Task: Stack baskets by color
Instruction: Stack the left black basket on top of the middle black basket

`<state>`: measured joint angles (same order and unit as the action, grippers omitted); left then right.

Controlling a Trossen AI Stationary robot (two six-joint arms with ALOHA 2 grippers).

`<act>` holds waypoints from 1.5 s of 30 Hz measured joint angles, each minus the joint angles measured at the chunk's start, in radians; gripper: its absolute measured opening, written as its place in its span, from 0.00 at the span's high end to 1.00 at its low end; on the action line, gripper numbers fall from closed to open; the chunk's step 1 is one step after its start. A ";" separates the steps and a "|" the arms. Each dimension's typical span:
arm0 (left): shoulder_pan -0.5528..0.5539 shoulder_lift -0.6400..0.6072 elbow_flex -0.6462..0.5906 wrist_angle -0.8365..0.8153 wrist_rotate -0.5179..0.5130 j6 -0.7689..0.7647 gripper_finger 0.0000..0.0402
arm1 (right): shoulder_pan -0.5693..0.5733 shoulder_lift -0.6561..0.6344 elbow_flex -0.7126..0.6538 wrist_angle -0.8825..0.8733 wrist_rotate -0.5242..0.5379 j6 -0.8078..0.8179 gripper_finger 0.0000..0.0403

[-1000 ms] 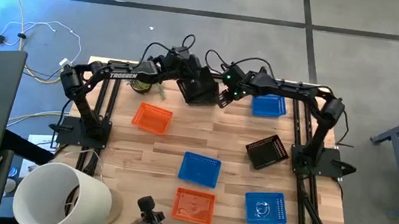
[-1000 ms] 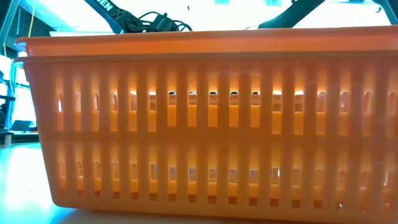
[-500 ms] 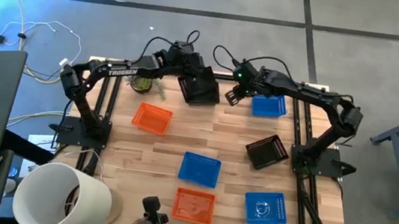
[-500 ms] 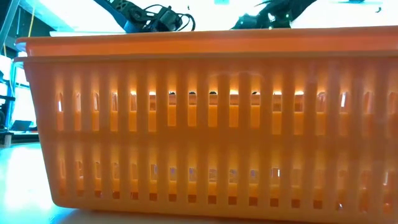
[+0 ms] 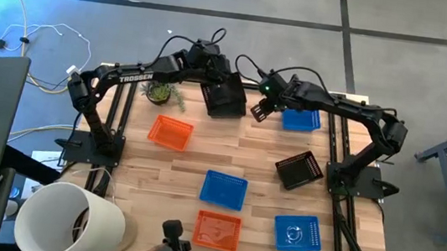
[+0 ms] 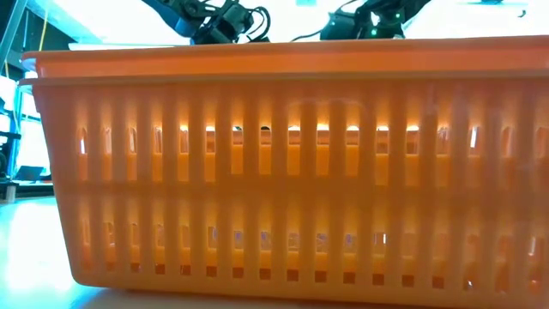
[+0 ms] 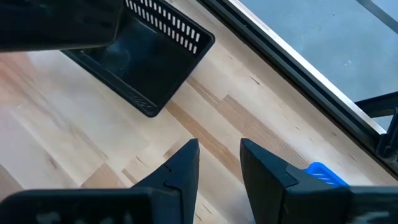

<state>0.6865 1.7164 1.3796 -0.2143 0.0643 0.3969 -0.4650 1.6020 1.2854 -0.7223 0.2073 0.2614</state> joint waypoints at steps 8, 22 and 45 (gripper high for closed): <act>-0.004 0.012 0.003 -0.017 0.002 -0.001 1.00 | 0.017 0.000 0.000 0.000 0.003 0.000 0.74; -0.006 0.141 0.003 0.006 0.007 0.019 1.00 | 0.065 0.001 0.000 0.000 0.003 -0.004 0.74; -0.006 0.207 0.004 -0.003 0.013 0.086 0.98 | 0.088 0.002 0.000 -0.003 0.009 -0.004 0.74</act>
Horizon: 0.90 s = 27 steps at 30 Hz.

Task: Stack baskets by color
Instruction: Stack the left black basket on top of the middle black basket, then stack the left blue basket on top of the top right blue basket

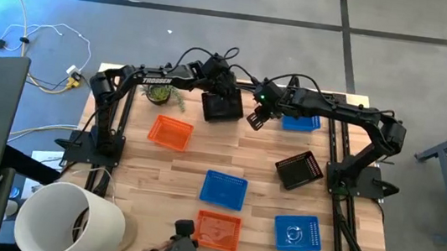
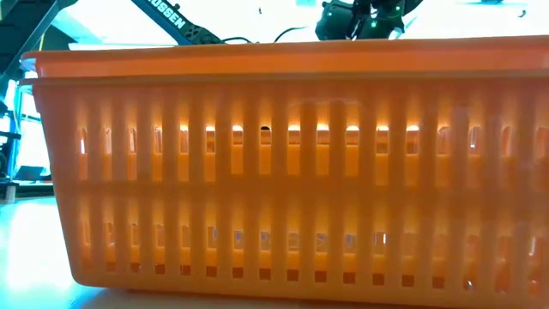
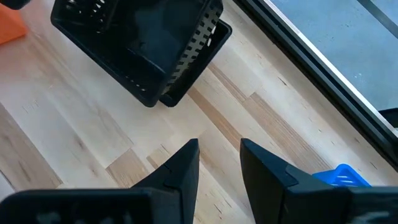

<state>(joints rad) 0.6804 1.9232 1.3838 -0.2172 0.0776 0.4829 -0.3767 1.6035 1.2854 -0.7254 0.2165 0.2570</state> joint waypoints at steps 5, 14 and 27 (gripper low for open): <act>0.000 0.000 0.000 0.000 -0.002 0.001 0.91 | 0.000 0.000 0.000 -0.008 0.000 0.000 0.74; -0.001 -0.003 0.000 -0.003 -0.047 -0.040 0.75 | 0.003 0.000 0.000 -0.052 -0.002 0.016 0.74; -0.053 -0.123 0.000 -0.168 0.005 -0.064 0.73 | 0.127 0.000 0.000 -0.138 -0.101 0.023 0.74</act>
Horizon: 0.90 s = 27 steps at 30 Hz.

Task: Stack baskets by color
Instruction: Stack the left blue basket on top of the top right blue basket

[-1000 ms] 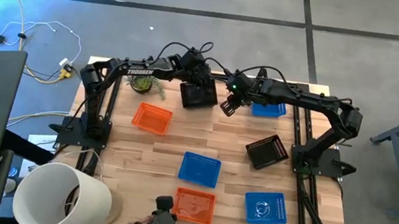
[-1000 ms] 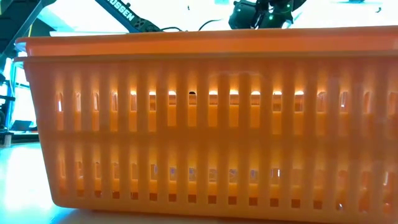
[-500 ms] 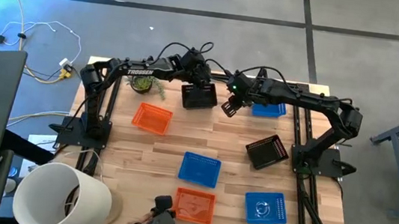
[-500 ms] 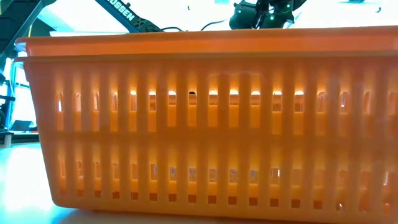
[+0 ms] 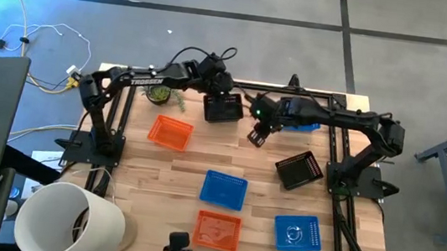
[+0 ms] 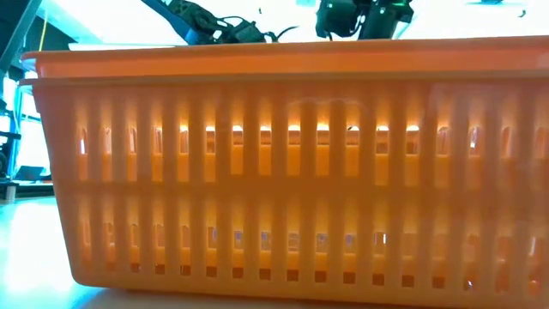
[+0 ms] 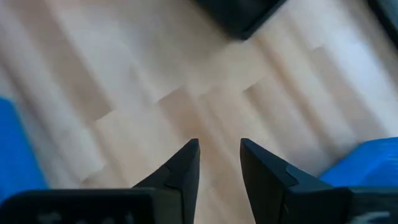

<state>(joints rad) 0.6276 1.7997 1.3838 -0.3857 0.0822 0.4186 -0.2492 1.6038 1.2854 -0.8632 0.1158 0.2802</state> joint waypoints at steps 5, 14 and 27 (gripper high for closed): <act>-0.049 -0.038 0.000 -0.085 0.001 -0.016 0.74 | 0.091 0.000 0.000 -0.014 -0.019 0.034 0.74; -0.139 -0.064 0.000 -0.173 0.137 -0.075 0.73 | 0.286 0.000 0.000 -0.012 -0.030 0.063 0.74; -0.236 -0.072 -0.100 -0.191 0.167 -0.143 0.78 | 0.465 0.000 0.000 0.019 -0.015 0.108 0.72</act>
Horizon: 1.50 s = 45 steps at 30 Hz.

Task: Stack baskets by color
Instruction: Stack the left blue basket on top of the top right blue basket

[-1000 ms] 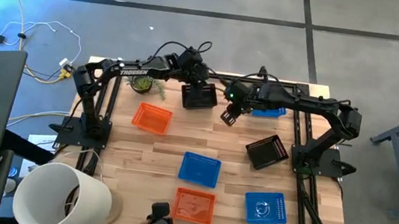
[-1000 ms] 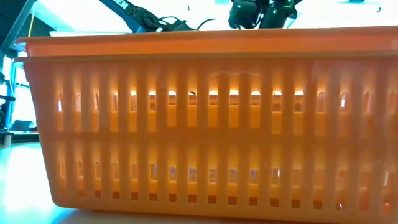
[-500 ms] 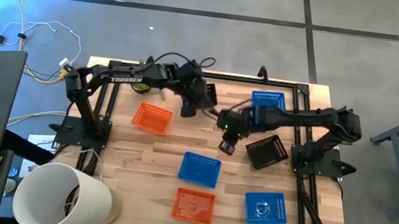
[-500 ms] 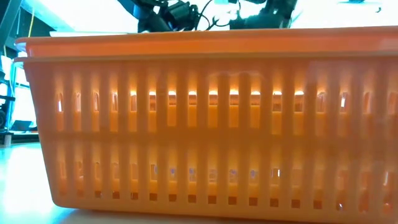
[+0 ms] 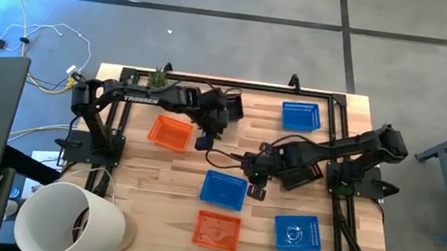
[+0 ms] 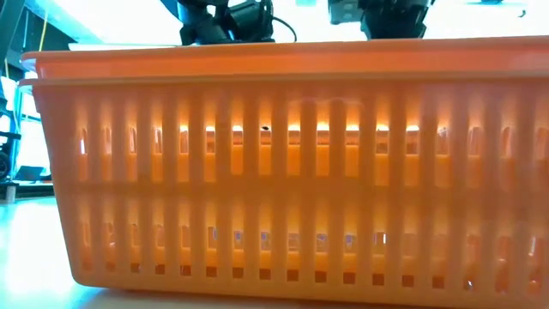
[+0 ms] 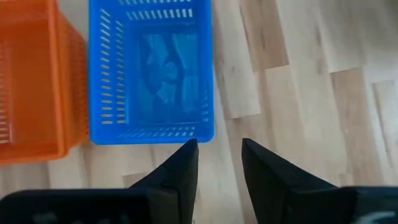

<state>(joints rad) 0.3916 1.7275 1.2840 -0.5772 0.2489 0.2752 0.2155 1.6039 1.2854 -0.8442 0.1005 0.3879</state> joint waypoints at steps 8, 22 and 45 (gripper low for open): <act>-0.047 -0.031 -0.005 -0.002 -0.026 -0.022 0.79 | 0.021 0.000 0.000 0.067 -0.032 0.026 0.60; -0.149 -0.232 -0.078 -0.033 -0.281 -0.022 0.79 | 0.021 0.106 0.002 0.132 -0.030 -0.022 0.58; -0.163 -0.278 -0.094 -0.055 -0.393 -0.055 0.79 | -0.041 0.271 0.000 0.177 -0.024 -0.028 0.58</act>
<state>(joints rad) 0.2287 1.4498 1.1896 -0.6325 -0.1436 0.2203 0.1750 1.8745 1.2854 -0.6674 0.0770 0.3596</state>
